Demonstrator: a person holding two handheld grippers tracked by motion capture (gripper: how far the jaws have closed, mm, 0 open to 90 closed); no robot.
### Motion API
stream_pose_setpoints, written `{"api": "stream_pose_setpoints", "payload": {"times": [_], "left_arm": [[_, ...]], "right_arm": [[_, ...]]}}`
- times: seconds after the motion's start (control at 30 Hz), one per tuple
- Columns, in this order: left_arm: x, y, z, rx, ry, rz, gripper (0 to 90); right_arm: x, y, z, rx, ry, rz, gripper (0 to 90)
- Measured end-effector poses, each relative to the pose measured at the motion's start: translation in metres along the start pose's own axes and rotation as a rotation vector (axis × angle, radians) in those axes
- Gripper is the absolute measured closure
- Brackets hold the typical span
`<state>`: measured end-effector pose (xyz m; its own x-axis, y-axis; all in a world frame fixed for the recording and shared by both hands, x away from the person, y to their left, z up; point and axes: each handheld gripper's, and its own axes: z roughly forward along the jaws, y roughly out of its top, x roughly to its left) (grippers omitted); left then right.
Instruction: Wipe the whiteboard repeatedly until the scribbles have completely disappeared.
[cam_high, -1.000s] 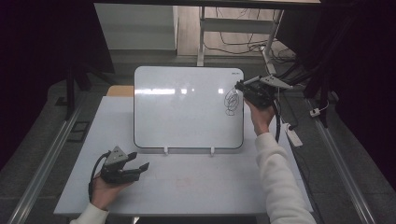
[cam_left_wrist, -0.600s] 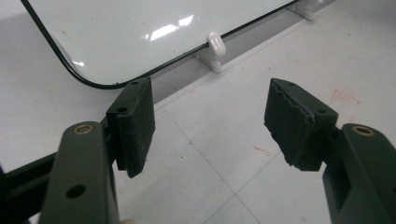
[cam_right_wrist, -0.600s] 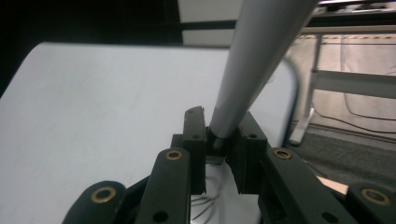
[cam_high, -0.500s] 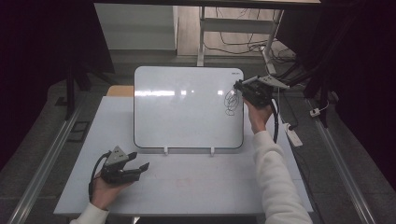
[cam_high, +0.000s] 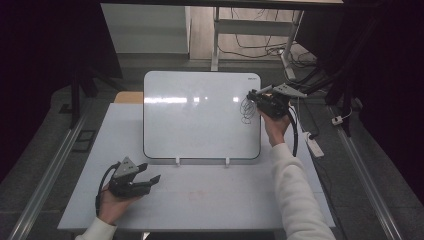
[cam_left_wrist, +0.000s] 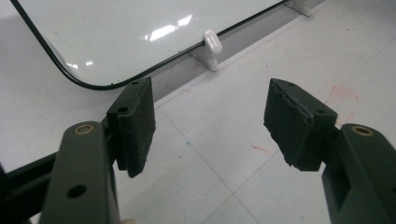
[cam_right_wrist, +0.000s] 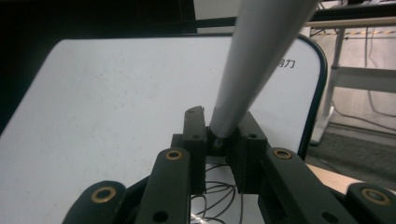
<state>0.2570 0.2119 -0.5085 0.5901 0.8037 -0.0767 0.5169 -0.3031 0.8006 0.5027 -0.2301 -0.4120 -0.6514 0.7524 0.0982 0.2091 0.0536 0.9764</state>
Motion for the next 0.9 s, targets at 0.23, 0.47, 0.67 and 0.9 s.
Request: {"api": "stream_pose_setpoints", "payload": {"times": [0.23,0.47,0.67,0.9], "left_arm": [[-0.001,0.001,0.0,0.0,-0.003,0.007,34.4],[-0.001,0.001,-0.001,-0.002,-0.005,0.009,34.4],[-0.001,0.001,0.001,0.004,-0.008,0.012,34.3],[-0.001,0.002,0.002,0.007,-0.009,0.011,34.3]], "right_arm": [[-0.003,0.0,-0.003,0.004,-0.016,0.018,77.7],[-0.007,-0.003,-0.011,0.001,-0.039,0.03,77.7],[-0.009,-0.004,-0.013,-0.01,-0.052,0.039,77.6],[0.01,-0.005,0.001,0.037,0.009,-0.032,77.7]]}}
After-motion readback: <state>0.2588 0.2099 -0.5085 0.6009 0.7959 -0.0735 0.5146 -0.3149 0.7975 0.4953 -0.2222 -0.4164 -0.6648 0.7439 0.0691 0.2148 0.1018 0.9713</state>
